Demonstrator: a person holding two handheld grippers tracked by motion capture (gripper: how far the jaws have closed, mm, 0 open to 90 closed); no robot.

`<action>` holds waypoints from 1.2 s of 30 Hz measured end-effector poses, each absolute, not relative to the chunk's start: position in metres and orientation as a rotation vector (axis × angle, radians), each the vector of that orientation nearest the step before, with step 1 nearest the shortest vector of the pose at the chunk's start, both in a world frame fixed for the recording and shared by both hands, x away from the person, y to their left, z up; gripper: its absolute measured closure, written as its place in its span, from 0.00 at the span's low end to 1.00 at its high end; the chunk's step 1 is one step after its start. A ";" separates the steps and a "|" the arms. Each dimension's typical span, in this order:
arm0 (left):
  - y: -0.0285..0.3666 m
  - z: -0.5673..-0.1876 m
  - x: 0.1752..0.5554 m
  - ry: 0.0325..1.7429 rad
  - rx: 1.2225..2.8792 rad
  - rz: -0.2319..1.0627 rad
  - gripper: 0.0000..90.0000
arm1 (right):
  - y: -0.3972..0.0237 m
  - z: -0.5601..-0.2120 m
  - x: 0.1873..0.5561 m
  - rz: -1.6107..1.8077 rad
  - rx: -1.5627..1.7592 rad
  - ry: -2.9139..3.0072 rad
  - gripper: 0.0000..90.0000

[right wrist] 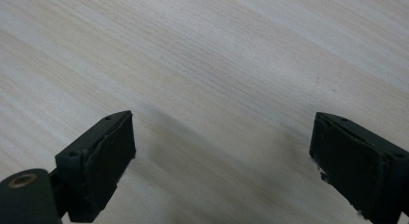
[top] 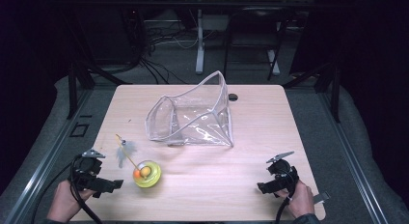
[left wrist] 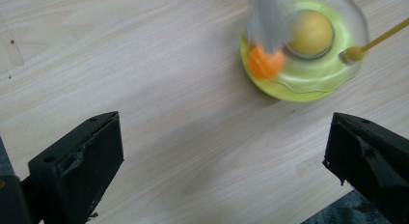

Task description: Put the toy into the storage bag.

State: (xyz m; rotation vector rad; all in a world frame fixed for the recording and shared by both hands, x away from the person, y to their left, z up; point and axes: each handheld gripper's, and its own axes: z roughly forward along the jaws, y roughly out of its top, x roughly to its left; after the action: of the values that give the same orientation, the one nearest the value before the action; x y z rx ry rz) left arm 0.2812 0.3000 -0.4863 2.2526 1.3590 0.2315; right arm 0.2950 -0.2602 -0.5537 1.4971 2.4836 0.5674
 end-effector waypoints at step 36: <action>0.261 -0.429 0.293 1.157 2.250 0.228 0.00 | -0.257 -0.552 0.288 0.530 1.469 2.465 0.11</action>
State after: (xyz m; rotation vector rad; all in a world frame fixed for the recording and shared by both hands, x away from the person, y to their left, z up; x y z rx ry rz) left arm 0.2933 0.2606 -0.4293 2.2497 1.1568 0.2281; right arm 0.2880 -0.2571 -0.5522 1.4688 2.4652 0.5297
